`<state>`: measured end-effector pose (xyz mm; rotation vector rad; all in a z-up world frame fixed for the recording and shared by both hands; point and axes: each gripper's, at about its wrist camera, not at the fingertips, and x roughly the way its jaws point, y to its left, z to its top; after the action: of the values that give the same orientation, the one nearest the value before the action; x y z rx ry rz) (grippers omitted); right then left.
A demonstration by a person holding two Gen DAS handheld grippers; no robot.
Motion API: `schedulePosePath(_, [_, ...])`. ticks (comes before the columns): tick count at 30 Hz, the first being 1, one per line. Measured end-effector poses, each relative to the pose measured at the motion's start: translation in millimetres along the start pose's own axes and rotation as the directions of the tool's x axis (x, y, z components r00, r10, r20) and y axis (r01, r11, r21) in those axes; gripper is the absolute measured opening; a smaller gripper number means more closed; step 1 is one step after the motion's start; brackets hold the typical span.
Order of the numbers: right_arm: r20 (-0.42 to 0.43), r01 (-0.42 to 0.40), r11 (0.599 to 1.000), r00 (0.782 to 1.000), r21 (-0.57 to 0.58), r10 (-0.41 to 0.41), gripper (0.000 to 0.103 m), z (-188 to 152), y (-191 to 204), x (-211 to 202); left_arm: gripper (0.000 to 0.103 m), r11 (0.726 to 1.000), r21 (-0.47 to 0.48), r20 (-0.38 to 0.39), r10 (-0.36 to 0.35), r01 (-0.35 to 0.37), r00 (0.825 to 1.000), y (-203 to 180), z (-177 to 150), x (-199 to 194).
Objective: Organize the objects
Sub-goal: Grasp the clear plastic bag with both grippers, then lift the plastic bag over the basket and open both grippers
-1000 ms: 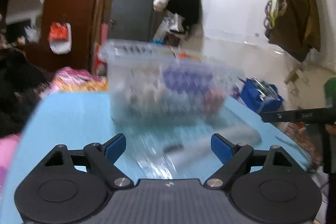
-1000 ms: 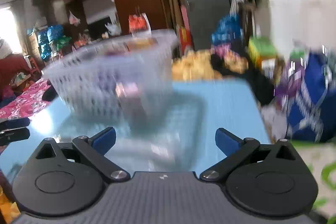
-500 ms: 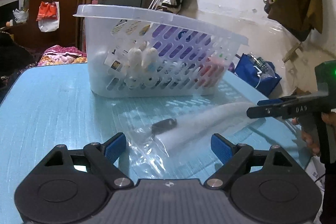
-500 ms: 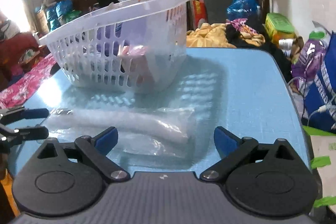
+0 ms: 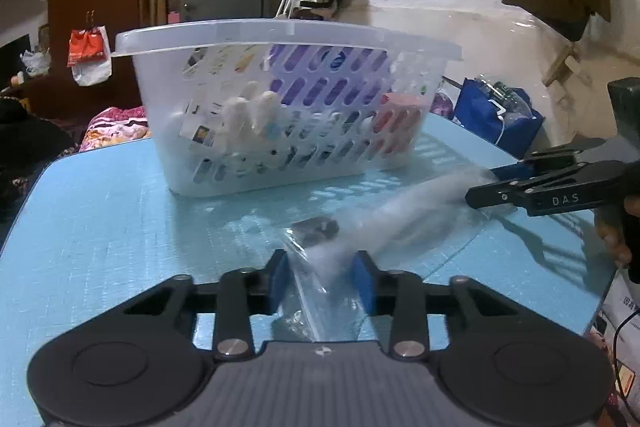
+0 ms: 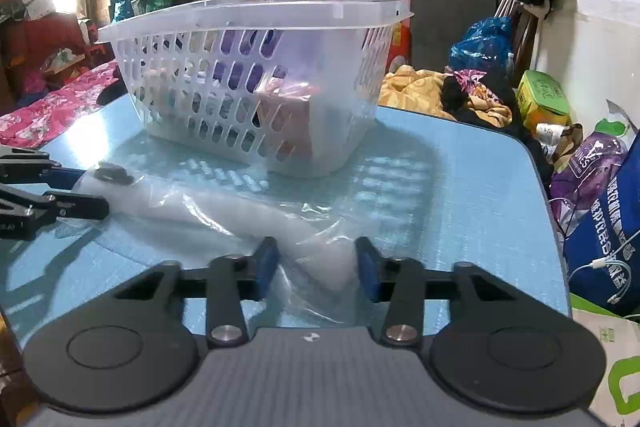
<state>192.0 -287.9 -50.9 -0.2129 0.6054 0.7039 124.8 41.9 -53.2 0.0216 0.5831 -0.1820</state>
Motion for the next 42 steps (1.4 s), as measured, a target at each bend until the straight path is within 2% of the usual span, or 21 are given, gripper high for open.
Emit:
schedulePosePath(1, [0.003,0.004,1.0,1.0,-0.007,-0.004,0.033,-1,2,-1,0.029,1.0,0.009,0.003,-0.003,0.003,1.0,-2,0,0])
schedulePosePath(3, [0.011,0.02,0.999,1.0,-0.032,-0.02,0.028,-2,8,-4,0.024,1.0,0.008,0.011,-0.012,0.012,1.0,-4,-2,-1])
schedulePosePath(7, [0.037,0.056,0.996,0.998,-0.063,-0.054,0.02,-5,21,-9,0.018,1.0,0.011,0.057,-0.014,0.013,0.998,-6,-9,-8])
schedulePosePath(11, [0.072,0.063,0.995,0.996,-0.079,-0.057,0.016,-9,30,-18,0.017,1.0,0.018,0.113,-0.011,0.009,0.994,-7,-14,-18])
schedulePosePath(21, [0.168,0.075,0.994,0.984,-0.073,-0.062,0.013,-11,46,-44,0.017,0.999,0.035,0.224,-0.015,0.008,0.975,-12,-18,-46])
schedulePosePath(28, [0.248,0.08,0.994,0.967,-0.074,-0.059,0.013,-9,58,-64,0.017,0.998,0.055,0.313,-0.007,-0.011,0.95,-16,-17,-72])
schedulePosePath(36, [0.35,0.084,0.993,0.936,-0.087,-0.049,0.013,16,71,-90,0.017,0.996,0.077,0.433,0.006,-0.043,0.902,-18,-4,-103])
schedulePosePath(42, [0.419,0.101,0.99,0.907,-0.101,-0.049,0.013,39,77,-107,0.017,0.993,0.088,0.485,0.021,-0.073,0.874,-19,18,-120])
